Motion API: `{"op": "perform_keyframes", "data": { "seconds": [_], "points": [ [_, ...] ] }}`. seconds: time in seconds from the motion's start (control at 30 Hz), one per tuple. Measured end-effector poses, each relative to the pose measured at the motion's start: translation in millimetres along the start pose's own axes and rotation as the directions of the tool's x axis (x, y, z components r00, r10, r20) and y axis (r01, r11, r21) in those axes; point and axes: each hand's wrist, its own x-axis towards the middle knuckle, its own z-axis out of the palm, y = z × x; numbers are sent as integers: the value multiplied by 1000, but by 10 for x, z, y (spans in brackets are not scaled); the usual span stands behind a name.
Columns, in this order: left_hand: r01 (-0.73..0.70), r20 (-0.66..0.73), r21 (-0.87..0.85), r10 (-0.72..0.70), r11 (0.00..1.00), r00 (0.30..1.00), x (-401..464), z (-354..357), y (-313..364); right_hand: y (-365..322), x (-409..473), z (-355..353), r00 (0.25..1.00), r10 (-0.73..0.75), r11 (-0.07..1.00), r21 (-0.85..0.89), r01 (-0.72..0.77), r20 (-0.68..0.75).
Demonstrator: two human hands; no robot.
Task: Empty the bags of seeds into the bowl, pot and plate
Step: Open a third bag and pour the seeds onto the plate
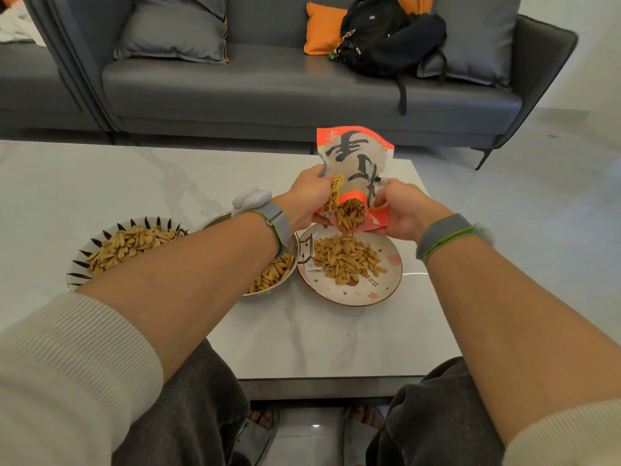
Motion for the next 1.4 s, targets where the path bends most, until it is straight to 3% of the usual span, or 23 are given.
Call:
{"op": "perform_keyframes", "data": {
  "seconds": [1.4],
  "points": [
    [-12, 0, 34, 12, 999, 1000, 23, -59, 22, 44, 50, -60, 1000, -19, 999, 42, 18, 17]
  ]
}}
